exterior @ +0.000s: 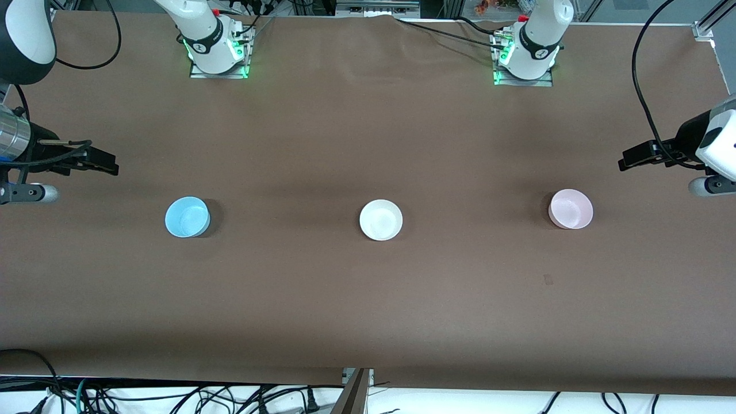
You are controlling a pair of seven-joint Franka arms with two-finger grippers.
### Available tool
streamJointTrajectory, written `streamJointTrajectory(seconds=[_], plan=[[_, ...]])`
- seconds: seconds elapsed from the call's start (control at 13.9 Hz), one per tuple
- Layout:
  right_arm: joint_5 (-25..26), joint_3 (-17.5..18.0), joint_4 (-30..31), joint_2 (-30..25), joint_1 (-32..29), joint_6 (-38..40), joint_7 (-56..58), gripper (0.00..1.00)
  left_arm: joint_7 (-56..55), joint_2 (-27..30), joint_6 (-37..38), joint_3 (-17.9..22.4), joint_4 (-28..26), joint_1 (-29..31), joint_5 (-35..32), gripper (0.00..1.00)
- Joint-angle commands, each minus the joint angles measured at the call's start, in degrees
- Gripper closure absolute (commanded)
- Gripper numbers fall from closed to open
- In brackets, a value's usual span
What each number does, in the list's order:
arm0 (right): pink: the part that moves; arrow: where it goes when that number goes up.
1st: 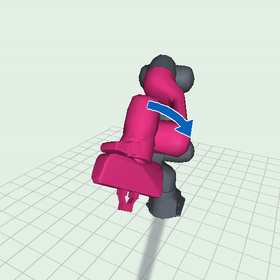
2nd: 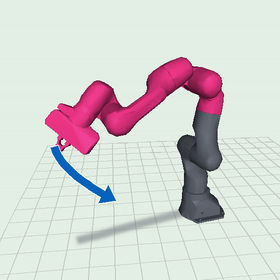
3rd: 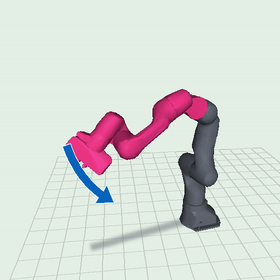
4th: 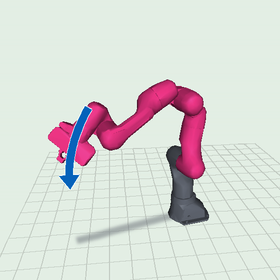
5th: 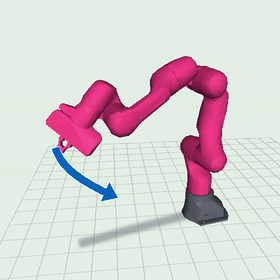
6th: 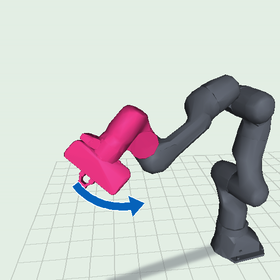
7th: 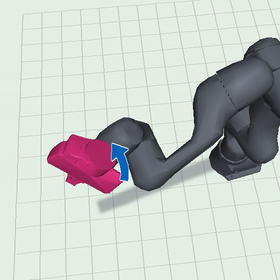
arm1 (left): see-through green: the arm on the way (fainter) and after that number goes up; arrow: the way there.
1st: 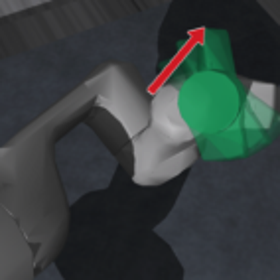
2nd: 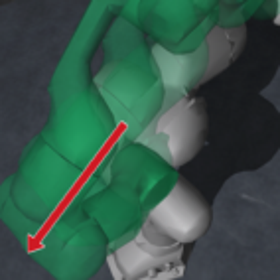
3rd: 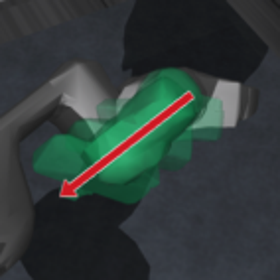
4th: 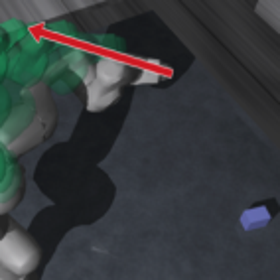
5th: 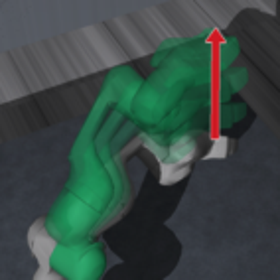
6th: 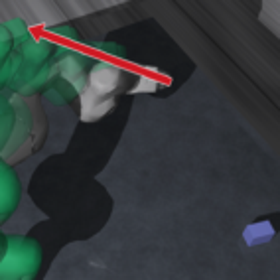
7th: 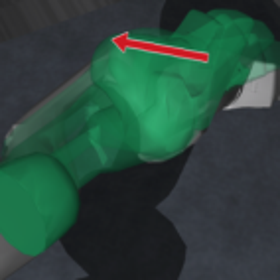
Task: Stack pink and blue bowls on white bowl
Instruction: 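Lower the left gripper onto the rim of the pink bowl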
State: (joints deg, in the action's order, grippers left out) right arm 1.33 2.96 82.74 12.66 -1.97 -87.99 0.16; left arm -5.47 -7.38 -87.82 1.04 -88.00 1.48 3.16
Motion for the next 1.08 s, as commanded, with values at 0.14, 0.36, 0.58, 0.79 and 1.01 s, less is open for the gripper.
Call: streamJointTrajectory(seconds=[0.14,0.36,0.58,0.79,1.01], plan=[[-0.63,0.30,0.67,-0.18,0.48,-0.87,-0.60,0.00,0.19,1.23,-0.51,-0.16,-1.30,0.27,-1.05,0.00],[-0.63,0.03,1.19,-0.09,0.39,-1.22,-0.60,0.00,-0.51,1.05,-0.08,-0.08,-3.13,0.45,-1.05,0.00],[-0.63,0.21,1.19,0.08,0.74,-2.53,-0.60,0.00,1.07,0.01,-1.91,0.36,-4.81,4.39,-1.23,0.00],[-0.63,0.21,1.37,0.08,0.57,-2.53,-0.60,0.00,5.71,-2.46,-13.74,2.03,-12.51,6.34,-1.23,0.00],[-0.63,0.21,0.84,-0.62,0.57,-3.06,-0.60,0.00,8.10,-4.83,-26.59,2.12,-20.62,6.87,-1.14,0.00]])
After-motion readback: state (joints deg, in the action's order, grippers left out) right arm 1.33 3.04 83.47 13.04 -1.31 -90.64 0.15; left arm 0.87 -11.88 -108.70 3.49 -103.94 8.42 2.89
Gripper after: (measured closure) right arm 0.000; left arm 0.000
